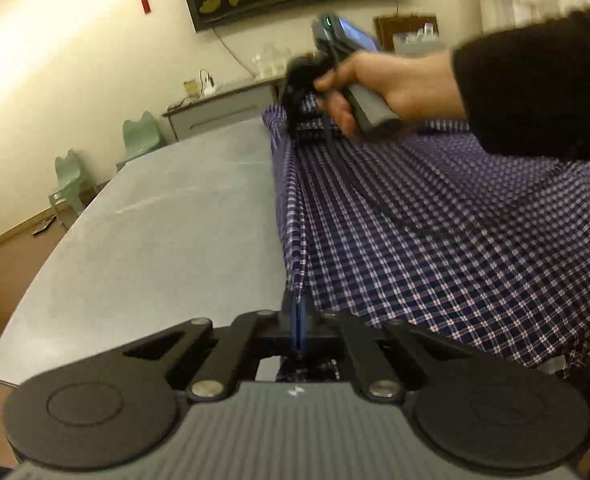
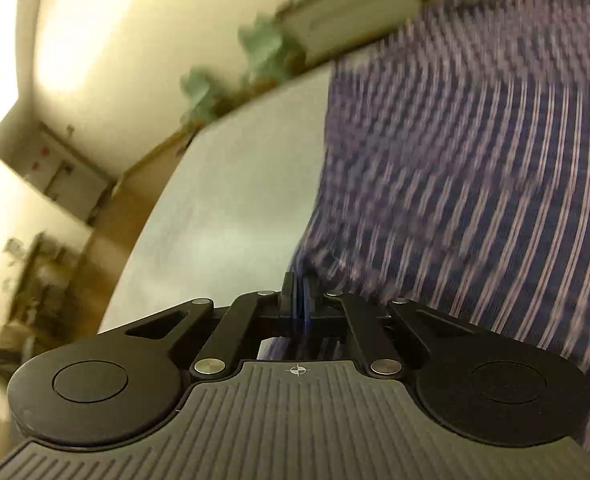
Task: Fold clothes
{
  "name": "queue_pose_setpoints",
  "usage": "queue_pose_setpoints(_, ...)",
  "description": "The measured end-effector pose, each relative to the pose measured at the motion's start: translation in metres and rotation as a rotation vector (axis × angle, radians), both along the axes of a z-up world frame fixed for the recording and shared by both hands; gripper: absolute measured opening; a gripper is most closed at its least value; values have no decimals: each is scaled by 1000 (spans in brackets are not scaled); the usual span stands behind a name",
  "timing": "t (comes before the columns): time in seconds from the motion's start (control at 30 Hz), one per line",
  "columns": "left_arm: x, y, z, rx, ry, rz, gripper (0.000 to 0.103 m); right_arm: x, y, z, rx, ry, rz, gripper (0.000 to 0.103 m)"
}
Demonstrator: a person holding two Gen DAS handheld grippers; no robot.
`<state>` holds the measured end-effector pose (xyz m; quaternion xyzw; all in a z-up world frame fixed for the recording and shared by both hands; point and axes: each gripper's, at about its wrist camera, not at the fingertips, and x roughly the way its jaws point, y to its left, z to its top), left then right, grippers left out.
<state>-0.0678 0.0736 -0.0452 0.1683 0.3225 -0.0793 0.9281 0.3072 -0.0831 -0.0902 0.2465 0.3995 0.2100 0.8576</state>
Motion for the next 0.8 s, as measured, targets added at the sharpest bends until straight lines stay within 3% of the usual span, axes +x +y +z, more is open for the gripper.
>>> queue_pose_setpoints(0.13,-10,-18,-18,16,35,-49,2,17,-4,-1,-84,12,-54,3)
queue_pose_setpoints(0.23,-11,-26,-27,65,21,-68,9,7,-3,-4,-239,4,-46,5)
queue_pose_setpoints(0.27,-13,-24,-27,53,14,-71,11,-1,-7,-2,-240,-8,-54,11)
queue_pose_setpoints(0.37,-16,-18,-24,-7,-4,-79,15,-24,-23,16,-128,-60,-77,14)
queue_pose_setpoints(0.43,-14,-18,-24,-27,-8,-82,15,-34,-17,22,-61,-61,-20,25)
queue_pose_setpoints(0.5,-14,-21,-27,-26,0,-76,12,-36,-4,19,-18,-10,71,57)
queue_pose_setpoints(0.53,-15,-21,-27,-32,2,-76,11,-36,3,15,-29,18,110,60)
queue_pose_setpoints(0.6,-16,-19,-25,-56,0,-81,11,-38,17,7,-152,35,120,58)
queue_pose_setpoints(0.63,-16,-18,-23,-70,1,-84,11,-41,21,3,-225,31,110,50)
queue_pose_setpoints(0.67,-17,-14,-21,-85,5,-86,11,-44,21,1,-256,23,100,14)
queue_pose_setpoints(0.7,-18,-11,-20,-96,8,-86,11,-47,17,1,-262,14,87,0)
queue_pose_setpoints(0.8,-28,-4,-16,-113,5,-98,13,-57,3,1,-288,-19,60,0)
